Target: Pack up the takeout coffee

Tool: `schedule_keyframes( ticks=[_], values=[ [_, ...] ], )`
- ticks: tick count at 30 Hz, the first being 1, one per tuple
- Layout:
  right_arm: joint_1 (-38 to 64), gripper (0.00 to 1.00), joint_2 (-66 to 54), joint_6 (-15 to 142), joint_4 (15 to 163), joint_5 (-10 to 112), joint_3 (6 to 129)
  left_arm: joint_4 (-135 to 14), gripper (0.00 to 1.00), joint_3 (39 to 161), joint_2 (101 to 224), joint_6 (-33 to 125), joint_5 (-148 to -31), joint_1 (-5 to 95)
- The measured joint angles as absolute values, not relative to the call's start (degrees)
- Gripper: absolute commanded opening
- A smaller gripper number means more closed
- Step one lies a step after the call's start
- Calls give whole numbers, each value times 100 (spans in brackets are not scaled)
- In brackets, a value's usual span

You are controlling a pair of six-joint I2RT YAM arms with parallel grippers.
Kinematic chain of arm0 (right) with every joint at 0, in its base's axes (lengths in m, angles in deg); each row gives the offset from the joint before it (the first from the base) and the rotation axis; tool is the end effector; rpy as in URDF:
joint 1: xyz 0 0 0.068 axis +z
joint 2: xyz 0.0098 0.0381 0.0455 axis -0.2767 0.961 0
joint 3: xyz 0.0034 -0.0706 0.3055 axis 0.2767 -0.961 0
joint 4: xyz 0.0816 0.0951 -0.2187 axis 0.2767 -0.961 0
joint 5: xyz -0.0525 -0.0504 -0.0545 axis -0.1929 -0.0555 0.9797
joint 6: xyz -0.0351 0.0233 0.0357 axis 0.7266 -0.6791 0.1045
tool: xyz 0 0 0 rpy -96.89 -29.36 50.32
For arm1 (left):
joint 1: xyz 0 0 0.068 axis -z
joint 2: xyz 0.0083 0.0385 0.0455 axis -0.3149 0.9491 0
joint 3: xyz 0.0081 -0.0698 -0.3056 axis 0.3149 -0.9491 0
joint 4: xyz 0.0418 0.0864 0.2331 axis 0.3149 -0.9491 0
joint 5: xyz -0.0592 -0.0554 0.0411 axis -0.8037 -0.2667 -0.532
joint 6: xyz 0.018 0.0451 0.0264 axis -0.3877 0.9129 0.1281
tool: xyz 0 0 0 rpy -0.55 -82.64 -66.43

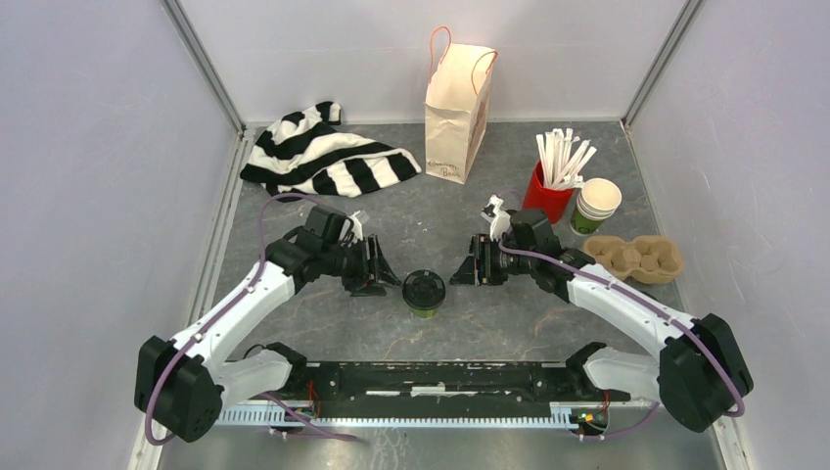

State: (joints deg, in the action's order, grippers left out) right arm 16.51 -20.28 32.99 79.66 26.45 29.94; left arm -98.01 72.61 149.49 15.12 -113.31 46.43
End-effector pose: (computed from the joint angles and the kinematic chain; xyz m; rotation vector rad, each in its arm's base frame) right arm 0.1718 0.1336 0.2690 -0.2343 2.4334 1.2409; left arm 0.1524 -0.1039 0.2876 -0.0767 2.7040 -1.1544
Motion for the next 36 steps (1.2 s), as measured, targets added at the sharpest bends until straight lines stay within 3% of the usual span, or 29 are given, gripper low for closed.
schedule_keyframes(
  ticks=[10,36],
  values=[
    [1623,50,-1877,3024,8386,2339,2648,-9900,55,7256,15360,1510,-11296,4551],
    [1623,49,-1663,2921,8779,2109,2476,-9548,52,7191,15856,1510,-11427,4547]
  ],
)
